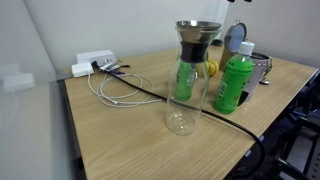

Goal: Open the metal container

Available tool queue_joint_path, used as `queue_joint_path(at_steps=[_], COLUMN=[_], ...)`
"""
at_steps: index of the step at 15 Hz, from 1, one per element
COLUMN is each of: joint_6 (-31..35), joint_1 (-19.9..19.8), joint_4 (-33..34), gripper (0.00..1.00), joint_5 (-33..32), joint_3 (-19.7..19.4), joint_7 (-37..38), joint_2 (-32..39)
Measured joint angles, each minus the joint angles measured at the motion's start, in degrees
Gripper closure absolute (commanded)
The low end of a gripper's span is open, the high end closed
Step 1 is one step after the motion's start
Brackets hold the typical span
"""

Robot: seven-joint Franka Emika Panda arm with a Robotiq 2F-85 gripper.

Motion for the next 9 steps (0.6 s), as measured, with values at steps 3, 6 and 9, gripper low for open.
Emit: queue_joint_path(at_steps=[3, 6, 9], joint_6=[-3.87, -6.89, -6.89], joint_1=[0.07, 0.07, 0.09], joint_4=[-0.35, -1.27, -1.73], gripper=[0.00, 0.00, 0.00], joint_5=[1.45, 2.56, 2.61], joint_3=[-0.06, -0.44, -0.49], joint_7=[-0.39, -1.15, -1.20], joint_2=[-4.92, -8.57, -8.48])
